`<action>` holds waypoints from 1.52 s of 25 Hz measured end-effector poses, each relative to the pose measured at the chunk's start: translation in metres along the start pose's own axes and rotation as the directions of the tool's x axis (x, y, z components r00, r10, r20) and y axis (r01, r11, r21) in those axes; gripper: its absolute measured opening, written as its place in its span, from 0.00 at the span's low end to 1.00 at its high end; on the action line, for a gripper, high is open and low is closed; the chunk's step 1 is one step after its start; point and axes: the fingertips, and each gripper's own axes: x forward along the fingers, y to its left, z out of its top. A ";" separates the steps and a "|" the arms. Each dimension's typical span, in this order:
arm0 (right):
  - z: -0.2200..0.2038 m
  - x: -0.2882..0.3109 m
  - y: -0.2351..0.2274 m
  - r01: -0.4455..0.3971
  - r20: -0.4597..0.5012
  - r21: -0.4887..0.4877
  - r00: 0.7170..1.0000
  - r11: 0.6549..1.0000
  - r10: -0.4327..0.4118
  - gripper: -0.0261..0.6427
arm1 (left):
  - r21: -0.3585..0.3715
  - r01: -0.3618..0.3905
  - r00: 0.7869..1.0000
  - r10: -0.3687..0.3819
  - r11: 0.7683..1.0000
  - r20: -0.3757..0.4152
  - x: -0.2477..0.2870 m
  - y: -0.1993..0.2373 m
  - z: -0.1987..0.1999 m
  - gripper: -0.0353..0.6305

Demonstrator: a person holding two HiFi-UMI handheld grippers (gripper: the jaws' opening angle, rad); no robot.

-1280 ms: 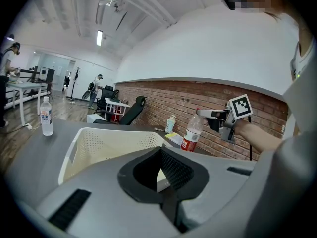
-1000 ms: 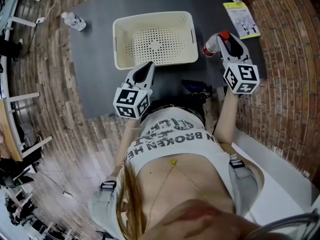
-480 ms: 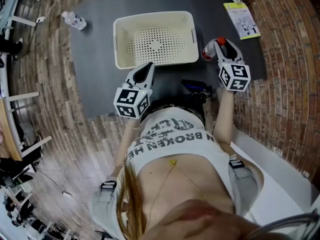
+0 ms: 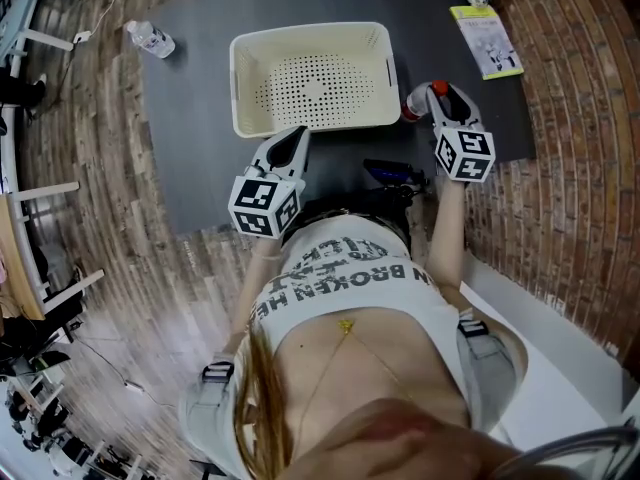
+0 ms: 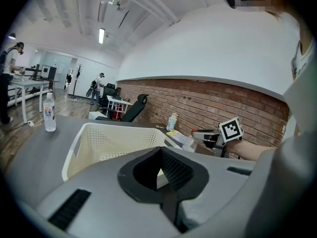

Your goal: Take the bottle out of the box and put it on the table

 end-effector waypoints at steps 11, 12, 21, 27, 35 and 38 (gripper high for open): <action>0.001 0.000 0.003 0.009 0.018 -0.039 1.000 0.999 -0.008 0.25 | 0.006 0.004 1.000 -0.004 1.000 -0.002 0.001 -0.002 0.001 0.05; 0.000 0.000 0.003 0.008 0.020 -0.044 1.000 0.999 -0.008 0.25 | 0.004 0.004 1.000 -0.004 1.000 -0.003 0.001 -0.002 0.000 0.05; -0.006 0.000 0.001 0.005 0.038 -0.007 0.999 1.000 -0.004 0.25 | -0.001 -0.005 1.000 0.005 1.000 -0.005 -0.001 0.002 -0.003 0.05; -0.009 0.000 -0.001 0.017 0.027 -0.009 1.000 1.000 -0.017 0.25 | -0.001 -0.001 1.000 0.001 1.000 -0.006 0.000 0.000 -0.005 0.05; -0.011 0.000 -0.003 0.019 0.028 0.008 0.999 1.000 -0.019 0.25 | 0.001 0.003 1.000 -0.003 1.000 -0.010 0.001 -0.001 -0.007 0.05; -0.012 0.000 -0.004 0.015 0.018 0.002 1.000 1.000 -0.015 0.25 | 0.001 0.002 1.000 -0.002 1.000 -0.008 0.001 0.000 -0.006 0.05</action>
